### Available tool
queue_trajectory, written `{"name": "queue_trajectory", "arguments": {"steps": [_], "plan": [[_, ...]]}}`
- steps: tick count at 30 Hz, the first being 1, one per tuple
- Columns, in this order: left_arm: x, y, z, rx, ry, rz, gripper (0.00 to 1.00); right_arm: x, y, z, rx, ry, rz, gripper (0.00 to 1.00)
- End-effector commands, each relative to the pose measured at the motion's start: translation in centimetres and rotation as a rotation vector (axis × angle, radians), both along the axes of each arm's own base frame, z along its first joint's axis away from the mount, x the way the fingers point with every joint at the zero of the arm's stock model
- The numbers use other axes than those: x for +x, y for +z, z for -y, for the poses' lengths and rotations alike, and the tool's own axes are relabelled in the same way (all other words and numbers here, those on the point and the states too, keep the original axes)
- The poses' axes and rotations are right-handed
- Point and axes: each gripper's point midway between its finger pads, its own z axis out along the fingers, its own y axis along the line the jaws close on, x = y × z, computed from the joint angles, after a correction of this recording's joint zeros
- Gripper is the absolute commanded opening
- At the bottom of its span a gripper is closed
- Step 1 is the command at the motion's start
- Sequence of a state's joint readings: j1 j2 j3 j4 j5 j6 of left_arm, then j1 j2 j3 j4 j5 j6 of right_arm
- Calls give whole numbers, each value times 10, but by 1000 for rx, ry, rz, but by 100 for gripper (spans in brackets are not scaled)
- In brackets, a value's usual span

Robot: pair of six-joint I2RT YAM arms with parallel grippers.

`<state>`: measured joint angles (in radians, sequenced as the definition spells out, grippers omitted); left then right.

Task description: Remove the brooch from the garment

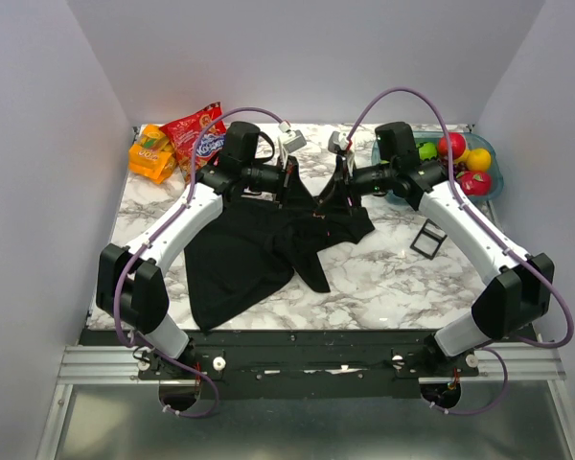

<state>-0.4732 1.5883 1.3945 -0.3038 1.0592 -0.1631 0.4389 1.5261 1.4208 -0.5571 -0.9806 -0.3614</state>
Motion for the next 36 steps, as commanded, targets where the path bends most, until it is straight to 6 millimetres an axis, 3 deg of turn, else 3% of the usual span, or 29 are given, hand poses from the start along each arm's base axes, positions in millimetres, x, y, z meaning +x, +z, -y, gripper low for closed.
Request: {"name": "queue_trajectory", "arguments": {"steps": [1, 5, 10, 13, 17, 19, 36], "plan": [[-3, 2, 0, -27, -24, -24, 0, -5, 10, 5, -16, -16, 35, 54], [-3, -1, -5, -17, -21, -17, 0, -8, 13, 11, -41, -8, 74, 61], [-7, -5, -7, -7, -30, -3, 0, -11, 16, 13, -44, 0, 69, 62], [-8, -5, -7, -7, -31, 3, 0, -13, 15, 12, -35, 10, 54, 57], [-7, -3, -8, -8, -31, 10, 0, -13, 12, 10, -29, 18, 41, 38], [-8, -1, -9, -10, -31, 14, 0, -12, 10, 11, -37, 11, 39, 34], [-14, 4, -9, -32, -56, 26, 0, 3, -16, 13, -94, -47, 8, 29]]}}
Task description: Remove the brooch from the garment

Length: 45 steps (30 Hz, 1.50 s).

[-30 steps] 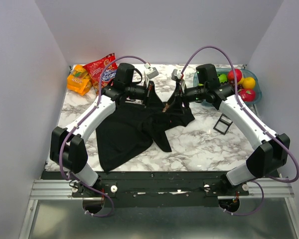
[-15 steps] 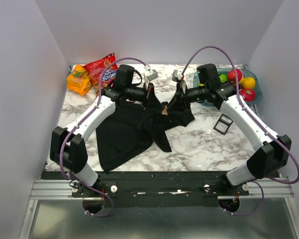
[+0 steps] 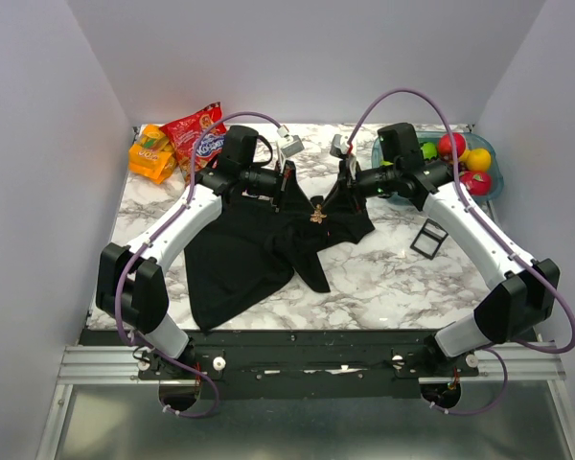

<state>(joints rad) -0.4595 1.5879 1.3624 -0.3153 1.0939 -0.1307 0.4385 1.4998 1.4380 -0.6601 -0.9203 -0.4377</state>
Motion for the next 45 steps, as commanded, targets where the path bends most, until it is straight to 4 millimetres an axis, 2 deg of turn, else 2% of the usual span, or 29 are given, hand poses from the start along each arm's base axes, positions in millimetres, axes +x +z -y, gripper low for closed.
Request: {"name": "queue_trajectory", "arguments": {"steps": [1, 2, 4, 7, 10, 12, 13, 14, 17, 20, 24, 32, 39, 45], "plan": [[-9, 17, -3, -40, -31, 46, 0, 8, -14, 2, -30, -33, -25, 31], [-10, 18, -2, -45, -35, 44, 0, 9, -16, 2, -31, -41, -38, 34], [-8, 21, -2, -50, -33, 52, 0, 9, -18, 1, -33, -39, -48, 34], [-8, 21, -2, -51, -32, 50, 0, 8, -19, -1, -28, -32, -59, 30], [-7, 19, -3, -46, -25, 46, 0, 7, -16, -2, -15, -15, -66, 17], [-5, 17, -3, -39, -12, 48, 0, 5, -17, -3, -14, -4, -70, 1], [-4, 17, -3, -36, -6, 46, 0, 3, -16, -3, -8, 5, -73, 0], [-3, 16, -3, -31, 1, 44, 6, 1, -15, -3, -4, 13, -73, 0], [-4, 17, -3, -34, -8, 40, 34, -5, -14, -3, 9, 44, -85, 0], [-6, 21, -3, -50, -33, 44, 40, -5, -17, -2, 3, 42, -85, 0], [-8, 23, -2, -57, -65, 80, 41, -3, -18, -1, 3, 36, -100, 0], [-8, 16, -2, -9, -77, 168, 36, -1, -11, -2, 70, 38, -195, 0], [-4, 11, 4, 20, -64, 209, 40, -12, -7, -4, 134, 79, -302, 0], [-6, 13, 13, 18, -80, 221, 37, -15, -7, -3, 157, 82, -355, 0]]}}
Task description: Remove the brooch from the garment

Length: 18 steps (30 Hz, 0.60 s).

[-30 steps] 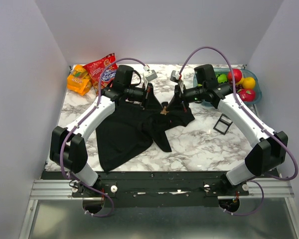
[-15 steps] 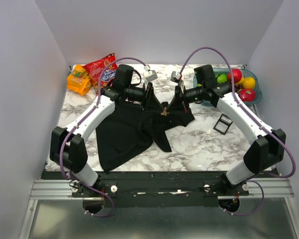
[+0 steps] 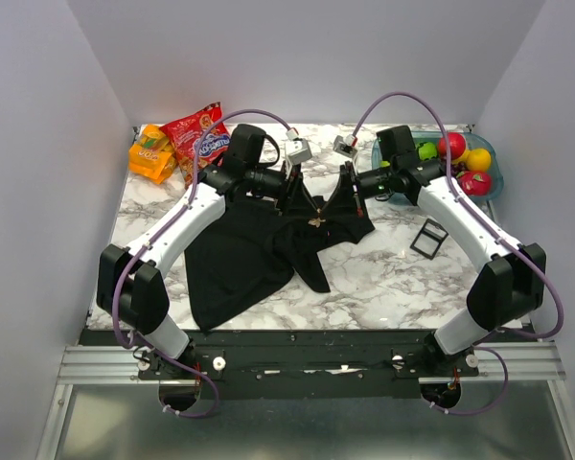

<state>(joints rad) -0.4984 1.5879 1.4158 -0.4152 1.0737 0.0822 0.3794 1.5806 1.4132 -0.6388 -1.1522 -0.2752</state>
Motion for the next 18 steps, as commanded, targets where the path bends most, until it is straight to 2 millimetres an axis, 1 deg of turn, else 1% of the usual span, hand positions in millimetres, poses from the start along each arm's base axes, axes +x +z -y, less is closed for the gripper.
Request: {"name": "queue_trajectory", "arguments": {"steps": [1, 6, 14, 18], "plan": [[1, 11, 7, -3, -7, 51, 36, -4, 2, -2, 47, 27, -60, 0], [3, 6, 7, 22, -8, 87, 33, -3, 5, -1, 56, 21, -70, 0], [-2, 1, 2, 70, -34, 157, 30, -3, 7, 1, 78, 19, -112, 0], [3, -2, -2, 106, -23, 212, 27, -4, 8, 1, 85, 22, -118, 0]]}}
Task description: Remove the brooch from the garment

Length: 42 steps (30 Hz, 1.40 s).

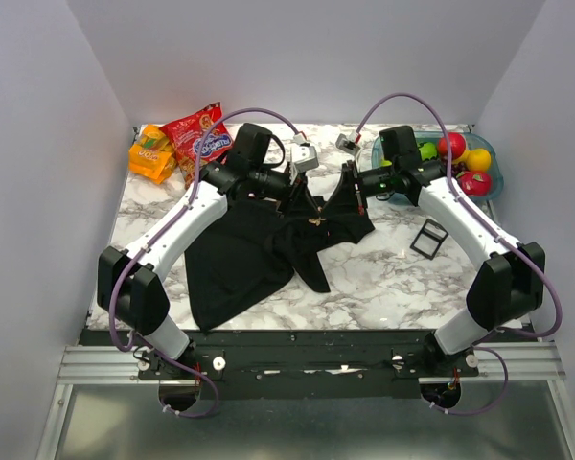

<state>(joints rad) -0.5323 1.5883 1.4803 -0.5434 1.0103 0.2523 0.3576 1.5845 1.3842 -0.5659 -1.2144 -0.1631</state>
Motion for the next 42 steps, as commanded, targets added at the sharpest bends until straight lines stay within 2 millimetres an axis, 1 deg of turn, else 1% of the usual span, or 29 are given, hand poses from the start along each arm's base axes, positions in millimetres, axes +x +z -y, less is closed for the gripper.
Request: {"name": "queue_trajectory", "arguments": {"steps": [1, 5, 9, 12, 17, 21, 23, 24, 26, 30, 32, 33, 34, 36, 38, 40, 42], "plan": [[8, -1, -5, 55, 16, 98, 27, -4, 4, 0, 40, 29, -32, 0], [13, -2, -5, 70, 34, 117, 26, -6, 5, 0, 49, 38, -40, 0], [21, -6, -5, 102, 67, 152, 22, -7, 7, 0, 54, 42, -40, 0], [28, -5, -7, 124, 102, 182, 21, -9, 5, 1, 51, 41, -43, 0], [36, 2, -14, 156, 125, 255, 21, -10, 2, 2, 45, 33, -44, 0], [34, 10, -18, 158, 121, 281, 24, -7, 0, 4, 36, 19, -45, 0], [29, 15, -20, 149, 108, 278, 25, -5, -3, 5, 30, 11, -46, 0], [27, 15, -20, 147, 100, 277, 27, -5, -3, 4, 29, 11, -44, 0], [22, 16, -21, 144, 91, 273, 29, -4, -4, 4, 29, 11, -47, 0], [20, 18, -22, 144, 87, 277, 33, -1, -4, 4, 27, 7, -43, 0], [19, 24, -23, 132, 91, 276, 34, 0, -4, 3, 26, 6, -43, 0], [17, 29, -21, 109, 82, 269, 36, 0, -4, 3, 25, 5, -43, 0], [17, 40, -20, 82, 92, 252, 38, 0, -5, 3, 23, 4, -42, 0], [18, 52, -20, 38, 95, 222, 44, 1, -6, 4, 17, -4, -37, 0], [15, 70, -15, -24, 88, 177, 47, 1, -7, 4, 12, -7, -31, 0], [17, 80, -15, -62, 94, 157, 48, 2, -9, 5, 6, -15, -22, 0], [22, 84, -19, -78, 121, 115, 49, 3, -9, 7, 3, -21, -18, 0]]}}
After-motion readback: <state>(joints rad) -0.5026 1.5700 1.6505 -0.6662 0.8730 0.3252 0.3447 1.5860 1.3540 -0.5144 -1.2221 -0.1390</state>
